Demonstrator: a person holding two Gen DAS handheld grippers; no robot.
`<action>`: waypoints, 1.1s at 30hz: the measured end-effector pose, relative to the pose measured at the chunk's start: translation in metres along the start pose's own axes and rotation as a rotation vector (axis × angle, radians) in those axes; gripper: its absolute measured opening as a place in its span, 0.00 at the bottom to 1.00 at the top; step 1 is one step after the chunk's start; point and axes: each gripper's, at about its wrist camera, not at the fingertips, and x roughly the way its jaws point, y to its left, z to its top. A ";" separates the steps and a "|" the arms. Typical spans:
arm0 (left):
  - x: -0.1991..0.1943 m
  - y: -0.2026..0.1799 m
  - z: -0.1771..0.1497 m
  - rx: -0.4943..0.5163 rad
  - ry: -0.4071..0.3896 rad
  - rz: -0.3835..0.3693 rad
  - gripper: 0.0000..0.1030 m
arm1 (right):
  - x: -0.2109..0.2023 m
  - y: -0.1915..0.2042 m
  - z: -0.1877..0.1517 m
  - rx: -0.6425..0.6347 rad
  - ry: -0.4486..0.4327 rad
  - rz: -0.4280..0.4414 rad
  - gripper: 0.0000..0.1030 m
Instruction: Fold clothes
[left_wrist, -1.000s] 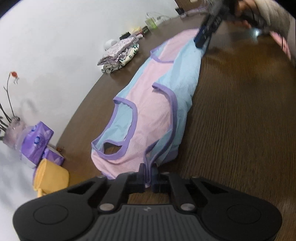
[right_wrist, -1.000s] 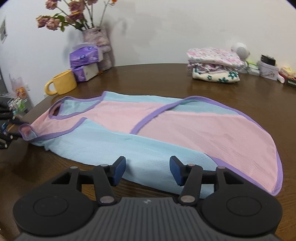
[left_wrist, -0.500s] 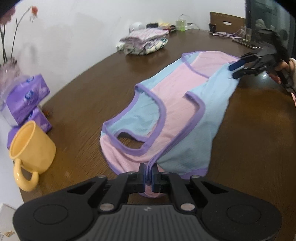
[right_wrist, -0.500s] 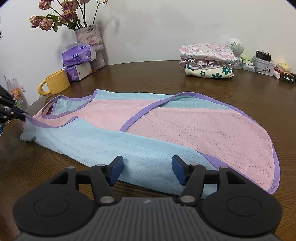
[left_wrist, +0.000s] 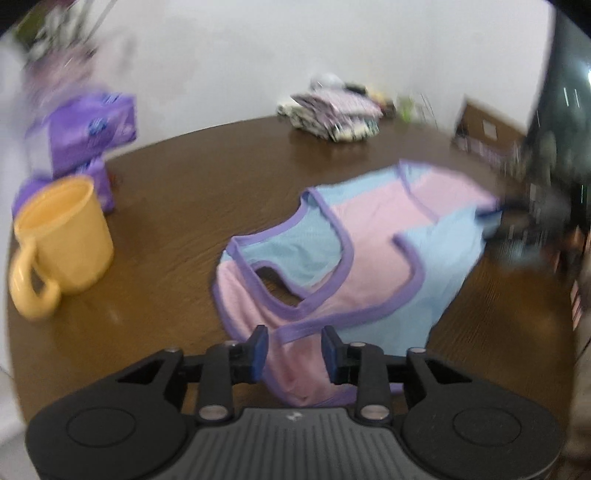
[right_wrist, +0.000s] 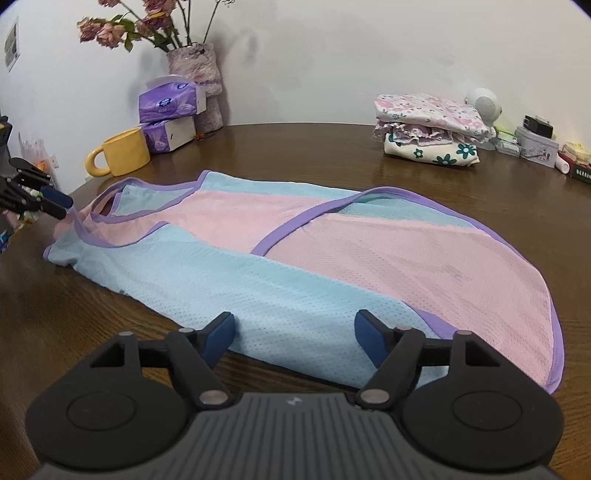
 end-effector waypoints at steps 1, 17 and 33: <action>0.001 0.002 -0.002 -0.047 -0.012 -0.003 0.34 | 0.000 0.001 0.000 -0.009 0.001 -0.002 0.73; 0.012 0.003 -0.011 -0.230 0.077 0.159 0.00 | 0.001 0.006 -0.001 -0.052 0.011 -0.015 0.73; 0.014 -0.118 0.003 0.046 -0.115 0.267 0.30 | -0.018 0.007 0.014 0.001 -0.092 0.124 0.73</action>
